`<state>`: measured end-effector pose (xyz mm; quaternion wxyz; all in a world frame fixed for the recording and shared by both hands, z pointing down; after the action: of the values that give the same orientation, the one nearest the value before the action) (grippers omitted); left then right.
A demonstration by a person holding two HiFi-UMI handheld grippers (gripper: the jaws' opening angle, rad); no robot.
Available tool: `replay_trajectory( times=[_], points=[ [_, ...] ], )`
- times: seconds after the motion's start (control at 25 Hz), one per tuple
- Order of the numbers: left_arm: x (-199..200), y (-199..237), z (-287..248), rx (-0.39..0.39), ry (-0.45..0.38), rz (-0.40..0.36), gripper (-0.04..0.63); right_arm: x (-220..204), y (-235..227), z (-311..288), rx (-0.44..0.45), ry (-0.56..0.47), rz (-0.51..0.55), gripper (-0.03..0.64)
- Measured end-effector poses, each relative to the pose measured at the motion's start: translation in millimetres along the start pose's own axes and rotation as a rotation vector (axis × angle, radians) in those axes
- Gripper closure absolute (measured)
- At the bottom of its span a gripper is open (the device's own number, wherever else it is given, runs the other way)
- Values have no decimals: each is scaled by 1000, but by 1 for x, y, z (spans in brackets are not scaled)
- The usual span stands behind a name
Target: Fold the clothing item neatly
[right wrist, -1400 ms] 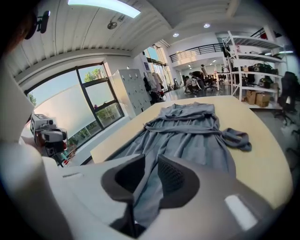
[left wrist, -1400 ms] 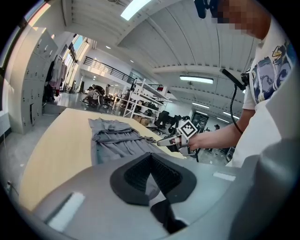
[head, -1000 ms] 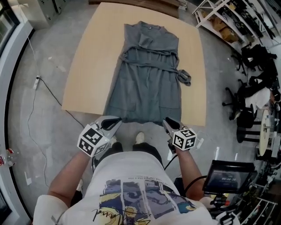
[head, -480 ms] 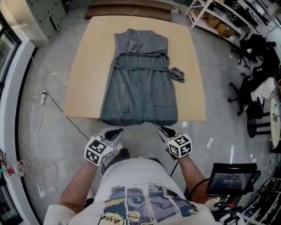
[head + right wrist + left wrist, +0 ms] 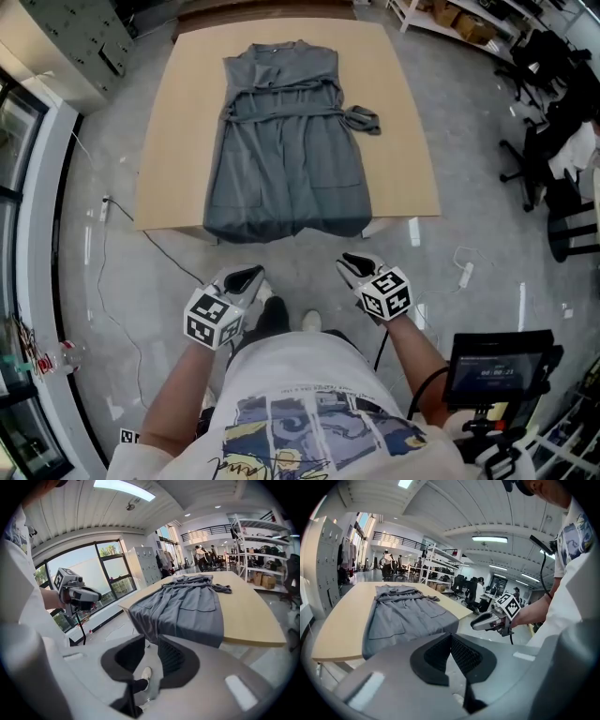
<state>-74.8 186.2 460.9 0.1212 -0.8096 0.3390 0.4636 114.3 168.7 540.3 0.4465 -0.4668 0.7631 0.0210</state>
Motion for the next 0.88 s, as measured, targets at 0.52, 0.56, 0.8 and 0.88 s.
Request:
replay_trajectory(
  times=[0.52, 0.56, 0.8, 0.88],
  points=[
    [-30, -45, 7, 35, 25, 24, 588, -50, 13, 34, 1, 0, 9, 543],
    [-31, -48, 7, 32, 26, 21, 587, -52, 12, 38, -1, -2, 10, 543],
    [-48, -58, 4, 24, 55, 32, 571, -70, 4, 51, -18, 12, -3, 543],
    [-56, -53, 5, 29, 64, 49, 555, -76, 0, 49, -24, 29, -8, 543]
  ],
)
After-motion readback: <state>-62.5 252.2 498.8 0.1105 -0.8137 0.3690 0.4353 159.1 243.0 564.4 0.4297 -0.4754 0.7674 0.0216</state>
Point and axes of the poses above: the fingertips, and each gripper's own axes: z backward along the fingers, y to its left, x out of its top, the point moved 1 cm from there along z, backward along the fingers, and after that the axes turned 8 degrees about -z, right-handed, at the moved point
